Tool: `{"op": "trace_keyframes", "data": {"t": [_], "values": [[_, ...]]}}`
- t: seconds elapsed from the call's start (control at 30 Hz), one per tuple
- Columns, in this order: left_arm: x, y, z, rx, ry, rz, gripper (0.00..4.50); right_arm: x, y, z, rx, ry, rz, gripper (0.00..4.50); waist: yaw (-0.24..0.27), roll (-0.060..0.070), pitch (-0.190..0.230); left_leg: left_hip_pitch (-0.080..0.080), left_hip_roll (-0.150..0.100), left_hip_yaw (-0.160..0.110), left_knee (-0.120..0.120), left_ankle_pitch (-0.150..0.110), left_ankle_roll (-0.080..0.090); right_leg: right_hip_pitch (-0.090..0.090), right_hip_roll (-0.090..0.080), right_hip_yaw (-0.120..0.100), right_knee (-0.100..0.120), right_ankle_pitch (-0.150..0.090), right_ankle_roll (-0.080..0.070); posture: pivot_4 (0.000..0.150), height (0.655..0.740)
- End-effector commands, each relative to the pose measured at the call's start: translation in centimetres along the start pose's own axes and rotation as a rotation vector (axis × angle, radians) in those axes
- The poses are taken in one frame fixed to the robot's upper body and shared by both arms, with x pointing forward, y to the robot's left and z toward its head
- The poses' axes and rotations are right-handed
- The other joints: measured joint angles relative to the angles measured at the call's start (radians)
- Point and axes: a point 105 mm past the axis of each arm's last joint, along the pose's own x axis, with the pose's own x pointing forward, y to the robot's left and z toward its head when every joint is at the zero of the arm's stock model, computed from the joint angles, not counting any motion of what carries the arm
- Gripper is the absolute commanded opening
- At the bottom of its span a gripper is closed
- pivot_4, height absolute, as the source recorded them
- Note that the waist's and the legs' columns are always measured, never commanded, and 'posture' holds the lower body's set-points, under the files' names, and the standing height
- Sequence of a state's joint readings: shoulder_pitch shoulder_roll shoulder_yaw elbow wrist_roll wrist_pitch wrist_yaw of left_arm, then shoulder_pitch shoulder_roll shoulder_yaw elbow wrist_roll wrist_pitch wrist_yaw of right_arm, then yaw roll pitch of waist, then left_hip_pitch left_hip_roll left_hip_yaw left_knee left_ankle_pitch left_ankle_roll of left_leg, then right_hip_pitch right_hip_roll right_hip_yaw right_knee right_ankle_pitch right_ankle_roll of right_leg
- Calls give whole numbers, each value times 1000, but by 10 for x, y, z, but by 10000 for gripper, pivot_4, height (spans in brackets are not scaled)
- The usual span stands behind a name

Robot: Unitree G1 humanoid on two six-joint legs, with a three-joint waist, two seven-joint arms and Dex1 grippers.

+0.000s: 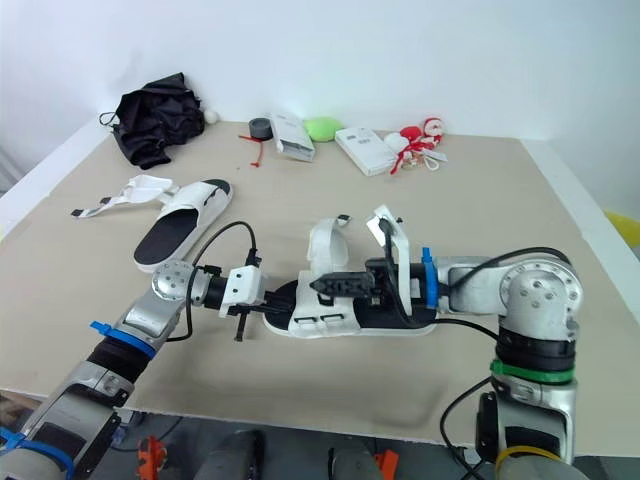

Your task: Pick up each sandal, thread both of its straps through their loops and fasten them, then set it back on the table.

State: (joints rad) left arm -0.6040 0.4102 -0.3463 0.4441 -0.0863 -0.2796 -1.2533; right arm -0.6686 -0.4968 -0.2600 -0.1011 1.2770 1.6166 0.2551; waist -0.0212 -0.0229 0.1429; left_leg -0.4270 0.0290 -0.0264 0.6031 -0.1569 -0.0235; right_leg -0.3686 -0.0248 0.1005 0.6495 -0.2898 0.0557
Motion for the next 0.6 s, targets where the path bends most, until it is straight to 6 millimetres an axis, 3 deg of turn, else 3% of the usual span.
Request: {"op": "trace_keyframes", "data": {"t": [0.03, 0.2, 0.6], "values": [[8, -31, -42, -129, 116, -71, 0, 1, 3, 6, 7, -12, 6, 597, 0, 0, 0, 0, 0, 0, 0, 0, 0, 0, 0, 0, 0, 0, 0, 1500, 7380], [4, -35, -46, -131, 127, -76, 0, 4, 4, -7, 29, 39, 19, 597, 0, 0, 0, -1, 0, 2, 0, 2, 3, 1, -2, 1, 0, 2, 0, 1500, 7380], [2, -35, -48, -143, 132, -66, 0, 5, 0, -18, 69, 78, 5, 597, -1, 0, 0, -3, 2, 3, 0, 2, 4, 0, -1, 1, 0, 2, -1, 1500, 7380]]}}
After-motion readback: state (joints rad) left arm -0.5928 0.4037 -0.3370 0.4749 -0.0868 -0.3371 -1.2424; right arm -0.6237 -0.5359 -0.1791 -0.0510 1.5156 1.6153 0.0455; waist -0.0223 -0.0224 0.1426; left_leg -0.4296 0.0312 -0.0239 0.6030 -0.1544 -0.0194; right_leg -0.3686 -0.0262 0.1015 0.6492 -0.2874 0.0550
